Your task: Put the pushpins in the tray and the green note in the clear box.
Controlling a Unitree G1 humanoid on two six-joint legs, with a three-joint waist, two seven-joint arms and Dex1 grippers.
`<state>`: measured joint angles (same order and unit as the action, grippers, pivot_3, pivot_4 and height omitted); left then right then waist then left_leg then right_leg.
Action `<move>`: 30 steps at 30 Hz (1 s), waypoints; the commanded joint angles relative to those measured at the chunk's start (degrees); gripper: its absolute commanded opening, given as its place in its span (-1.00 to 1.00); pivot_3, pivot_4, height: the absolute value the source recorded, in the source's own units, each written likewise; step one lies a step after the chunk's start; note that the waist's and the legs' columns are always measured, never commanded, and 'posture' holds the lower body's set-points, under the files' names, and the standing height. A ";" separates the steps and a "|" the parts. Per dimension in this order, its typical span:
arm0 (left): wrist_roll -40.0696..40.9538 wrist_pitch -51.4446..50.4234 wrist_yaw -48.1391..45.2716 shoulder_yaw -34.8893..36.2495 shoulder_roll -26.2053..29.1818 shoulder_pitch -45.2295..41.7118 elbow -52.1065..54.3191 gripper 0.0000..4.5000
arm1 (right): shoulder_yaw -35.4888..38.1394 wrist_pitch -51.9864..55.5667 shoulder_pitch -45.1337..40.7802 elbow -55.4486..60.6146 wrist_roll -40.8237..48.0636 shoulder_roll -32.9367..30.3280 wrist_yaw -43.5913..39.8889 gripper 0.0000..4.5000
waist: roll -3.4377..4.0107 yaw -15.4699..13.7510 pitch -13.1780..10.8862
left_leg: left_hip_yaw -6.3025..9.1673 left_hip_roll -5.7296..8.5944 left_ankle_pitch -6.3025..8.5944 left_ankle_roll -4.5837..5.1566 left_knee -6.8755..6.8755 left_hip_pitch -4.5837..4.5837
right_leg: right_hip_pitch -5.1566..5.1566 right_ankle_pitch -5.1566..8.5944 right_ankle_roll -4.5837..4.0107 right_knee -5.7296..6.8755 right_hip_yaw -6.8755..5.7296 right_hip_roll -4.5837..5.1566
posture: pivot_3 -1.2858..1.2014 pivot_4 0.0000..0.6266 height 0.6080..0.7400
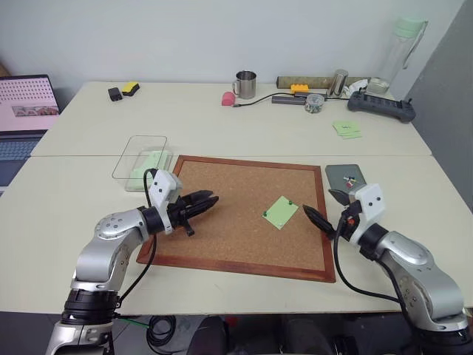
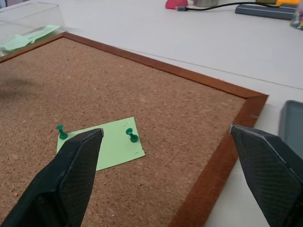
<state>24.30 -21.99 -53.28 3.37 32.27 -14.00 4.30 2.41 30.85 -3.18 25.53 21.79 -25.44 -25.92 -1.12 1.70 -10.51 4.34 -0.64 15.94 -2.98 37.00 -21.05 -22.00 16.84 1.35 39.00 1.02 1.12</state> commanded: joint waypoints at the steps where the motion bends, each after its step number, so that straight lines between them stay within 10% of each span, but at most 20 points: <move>1: -0.24 1.47 -1.99 -2.65 -0.33 0.75 2.04 -0.93 | -2.75 -2.82 -1.62 -0.57 -1.38 1.73 -0.36 1.00 | 0.00 0.00 0.00 | 0.00 0.00 0.00 0.00 0.00 0.00 | 0.00 0.00 0.00 0.00 0.00 0.00 | 0.03 -0.52 1.00; 23: -11.84 5.95 2.47 -12.77 -4.28 -0.10 -9.37 -0.97 | -8.01 -7.52 -7.18 -12.71 -7.47 9.17 0.54 1.00 | 0.26 -0.16 0.19 | 0.02 0.05 -0.27 0.35 0.07 0.33 | 0.39 -0.08 0.16 0.00 -0.01 0.02 | 0.03 -0.52 1.00; 30: -11.22 4.85 2.41 -12.59 -4.07 1.27 -7.06 -1.00 | -7.89 -9.88 -8.37 -16.93 -7.67 10.06 -0.42 0.42 | 0.27 -0.08 0.19 | 0.04 0.03 -0.32 0.39 0.05 0.33 | 0.36 -0.23 -0.04 -0.01 -0.01 0.01 | 0.03 -0.52 1.00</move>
<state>13.86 -14.90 -50.74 -8.06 28.00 -14.21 -2.00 -5.72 22.92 -10.33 8.58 14.53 -15.59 -25.90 -0.85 1.62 -10.32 4.38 -0.61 15.62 -2.59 37.04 -20.74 -21.64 16.62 1.31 38.98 1.01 1.13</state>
